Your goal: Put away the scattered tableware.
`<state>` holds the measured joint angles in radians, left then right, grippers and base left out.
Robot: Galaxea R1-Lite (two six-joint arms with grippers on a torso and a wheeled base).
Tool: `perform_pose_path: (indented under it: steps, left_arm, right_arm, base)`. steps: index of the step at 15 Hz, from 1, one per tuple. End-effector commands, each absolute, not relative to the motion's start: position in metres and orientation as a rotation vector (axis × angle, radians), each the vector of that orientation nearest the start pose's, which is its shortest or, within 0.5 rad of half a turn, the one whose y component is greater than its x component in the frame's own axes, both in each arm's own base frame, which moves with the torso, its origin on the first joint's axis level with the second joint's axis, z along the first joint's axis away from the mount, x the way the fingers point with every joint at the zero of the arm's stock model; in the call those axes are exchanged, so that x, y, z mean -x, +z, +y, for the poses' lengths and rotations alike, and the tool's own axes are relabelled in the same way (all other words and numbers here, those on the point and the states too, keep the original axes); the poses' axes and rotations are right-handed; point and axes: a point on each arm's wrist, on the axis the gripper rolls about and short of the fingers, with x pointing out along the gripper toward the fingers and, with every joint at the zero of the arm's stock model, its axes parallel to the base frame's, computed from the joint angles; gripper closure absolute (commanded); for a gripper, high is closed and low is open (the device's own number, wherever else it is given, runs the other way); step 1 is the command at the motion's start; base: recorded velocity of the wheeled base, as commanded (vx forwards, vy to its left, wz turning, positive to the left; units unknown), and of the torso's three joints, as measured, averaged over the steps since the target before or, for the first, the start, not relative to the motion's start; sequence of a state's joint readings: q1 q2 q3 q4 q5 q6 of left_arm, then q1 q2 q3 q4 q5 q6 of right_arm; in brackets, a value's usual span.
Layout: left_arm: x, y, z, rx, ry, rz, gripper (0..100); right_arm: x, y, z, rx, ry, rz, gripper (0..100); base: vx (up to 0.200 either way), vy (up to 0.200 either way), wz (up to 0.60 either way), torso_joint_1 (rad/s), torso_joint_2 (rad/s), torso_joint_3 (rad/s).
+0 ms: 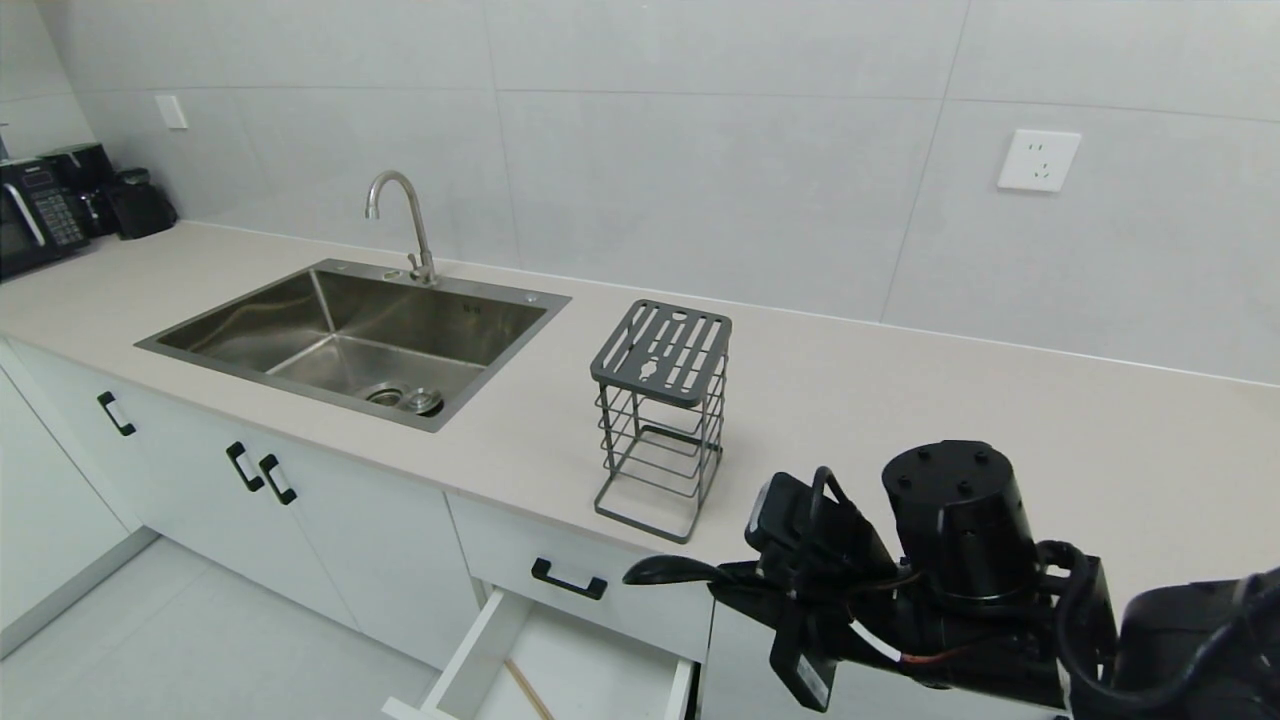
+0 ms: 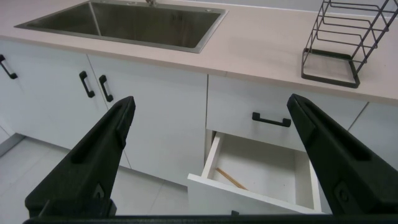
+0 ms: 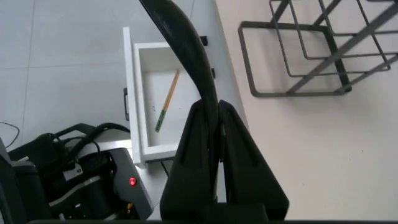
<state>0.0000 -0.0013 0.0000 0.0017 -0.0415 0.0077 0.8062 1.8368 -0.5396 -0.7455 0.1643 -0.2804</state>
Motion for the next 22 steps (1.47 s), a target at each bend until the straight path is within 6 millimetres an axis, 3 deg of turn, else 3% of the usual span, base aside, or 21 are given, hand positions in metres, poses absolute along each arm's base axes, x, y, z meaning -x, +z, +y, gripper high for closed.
perform_pose_path:
  steps: [1,4,8,13,18,22]
  left_arm:
    - [0.023,0.075,-0.001,-0.008,-0.041,0.001,0]
    - [0.023,0.075,-0.001,-0.008,-0.041,0.001,0]
    - [0.023,0.075,-0.001,-0.008,-0.041,0.001,0]
    - [0.023,0.075,-0.001,-0.008,-0.041,0.001,0]
    - [0.023,0.075,-0.001,-0.008,-0.041,0.001,0]
    - [0.023,0.075,-0.001,-0.008,-0.041,0.001,0]
  right_arm:
    - [-0.191,0.086,0.233,0.376,1.061,0.427,100]
    - [-0.186,0.079,0.280,0.286,1.048,0.453,100]
    - [-0.176,0.032,0.299,0.275,1.013,0.618,100]
    - [-0.196,0.045,0.336,0.202,1.101,0.522,100]
    - [-0.199,0.045,0.341,0.194,1.100,0.514,100]
    - [-0.199,0.042,0.343,0.200,1.098,0.517,100]
  base:
    - [0.000,0.000,0.00,0.000,0.00,0.000]
    - [0.000,0.000,0.00,0.000,0.00,0.000]
    - [0.000,0.000,0.00,0.000,0.00,0.000]
    - [0.000,0.000,0.00,0.000,0.00,0.000]
    - [0.000,0.000,0.00,0.000,0.00,0.000]
    - [0.000,0.000,0.00,-0.183,0.36,0.179]
